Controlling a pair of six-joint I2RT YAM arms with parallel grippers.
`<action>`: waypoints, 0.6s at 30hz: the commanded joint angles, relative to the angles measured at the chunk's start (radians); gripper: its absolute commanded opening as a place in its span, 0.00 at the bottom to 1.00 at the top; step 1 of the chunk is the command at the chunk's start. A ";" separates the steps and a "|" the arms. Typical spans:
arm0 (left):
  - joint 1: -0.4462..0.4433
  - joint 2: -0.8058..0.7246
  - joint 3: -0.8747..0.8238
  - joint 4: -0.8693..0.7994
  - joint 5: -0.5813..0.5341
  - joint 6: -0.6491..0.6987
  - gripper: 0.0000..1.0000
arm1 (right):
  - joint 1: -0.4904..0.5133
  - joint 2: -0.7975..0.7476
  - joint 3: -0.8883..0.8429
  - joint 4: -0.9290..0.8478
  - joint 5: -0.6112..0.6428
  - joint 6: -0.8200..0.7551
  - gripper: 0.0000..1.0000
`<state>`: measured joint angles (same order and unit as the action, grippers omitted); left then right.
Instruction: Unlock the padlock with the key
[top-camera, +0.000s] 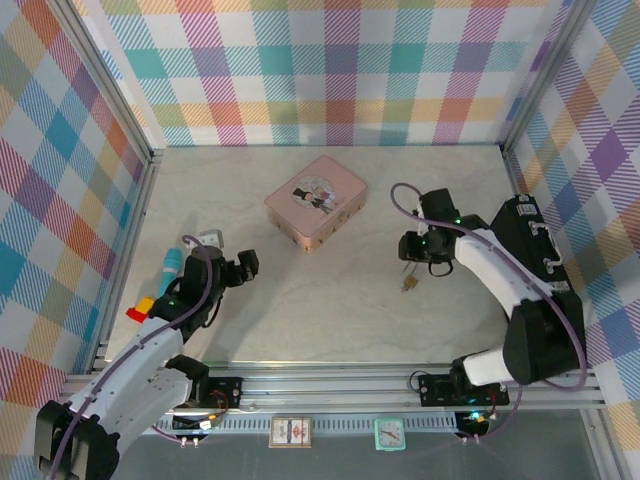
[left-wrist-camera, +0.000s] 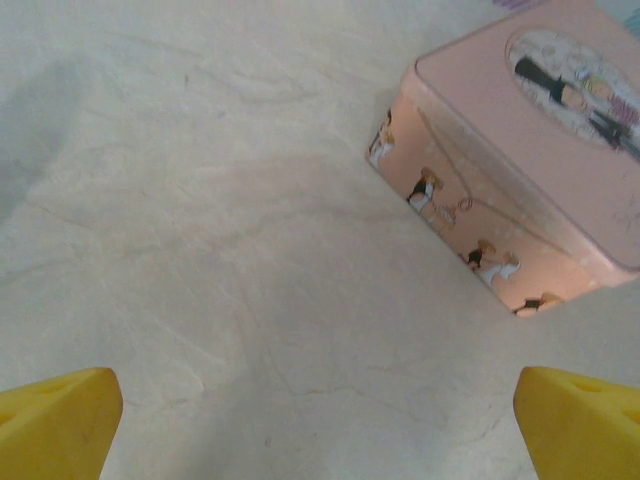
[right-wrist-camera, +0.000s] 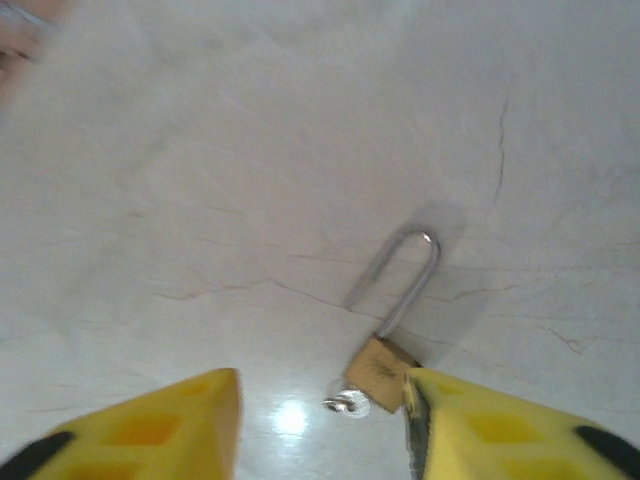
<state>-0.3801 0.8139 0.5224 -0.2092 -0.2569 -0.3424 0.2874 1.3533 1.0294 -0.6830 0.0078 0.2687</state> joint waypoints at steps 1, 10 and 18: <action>0.011 0.010 0.085 0.019 -0.064 0.025 1.00 | 0.005 -0.107 0.065 0.052 -0.082 -0.042 0.56; 0.009 0.023 0.134 0.083 -0.194 0.054 1.00 | 0.004 -0.309 -0.119 0.464 0.019 -0.241 0.84; 0.019 0.227 -0.014 0.510 -0.421 0.288 1.00 | -0.001 -0.275 -0.401 0.839 0.166 -0.395 0.97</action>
<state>-0.3759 0.9787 0.5755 0.0788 -0.5629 -0.1841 0.2874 1.0637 0.6724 -0.0463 0.1112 -0.0181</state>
